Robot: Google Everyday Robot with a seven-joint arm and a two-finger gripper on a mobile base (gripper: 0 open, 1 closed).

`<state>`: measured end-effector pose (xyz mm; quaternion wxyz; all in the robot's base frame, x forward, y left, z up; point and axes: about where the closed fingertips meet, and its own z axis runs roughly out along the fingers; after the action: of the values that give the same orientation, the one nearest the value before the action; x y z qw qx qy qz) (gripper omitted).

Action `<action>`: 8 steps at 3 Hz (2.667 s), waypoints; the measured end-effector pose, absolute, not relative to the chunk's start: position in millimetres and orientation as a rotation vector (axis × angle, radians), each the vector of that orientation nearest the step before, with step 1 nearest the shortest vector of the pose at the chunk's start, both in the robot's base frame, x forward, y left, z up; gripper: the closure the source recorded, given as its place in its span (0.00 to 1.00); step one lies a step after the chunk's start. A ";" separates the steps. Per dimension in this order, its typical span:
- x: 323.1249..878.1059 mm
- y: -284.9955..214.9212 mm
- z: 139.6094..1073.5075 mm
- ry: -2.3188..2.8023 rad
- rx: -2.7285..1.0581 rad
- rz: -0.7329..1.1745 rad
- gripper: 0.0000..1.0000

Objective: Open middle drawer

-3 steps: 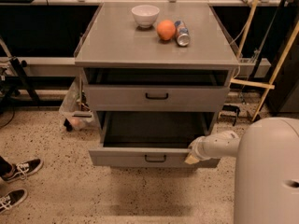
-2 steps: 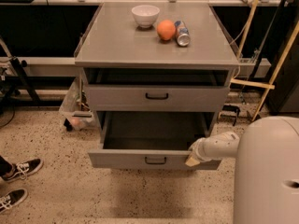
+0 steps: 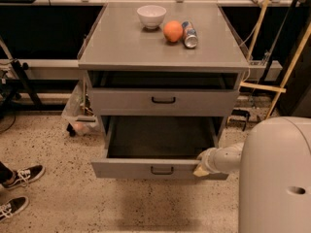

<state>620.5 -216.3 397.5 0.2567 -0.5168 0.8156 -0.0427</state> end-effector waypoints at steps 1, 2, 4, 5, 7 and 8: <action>621.7 -212.0 404.9 2.217 -1.382 -0.119 1.00; 621.7 -212.0 404.9 2.217 -1.382 -0.119 1.00; 610.1 -211.2 401.2 2.205 -1.402 -0.107 1.00; 609.2 -211.7 403.1 2.206 -1.403 -0.107 1.00; 599.3 -213.8 402.5 2.203 -1.390 -0.100 1.00; 589.5 -220.9 399.0 2.238 -1.357 -0.096 1.00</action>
Offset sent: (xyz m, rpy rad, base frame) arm -0.5408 -0.0071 -0.1356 0.3268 0.0006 -0.7563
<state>589.5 -220.9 399.0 0.2583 -0.5005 0.8256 -0.0354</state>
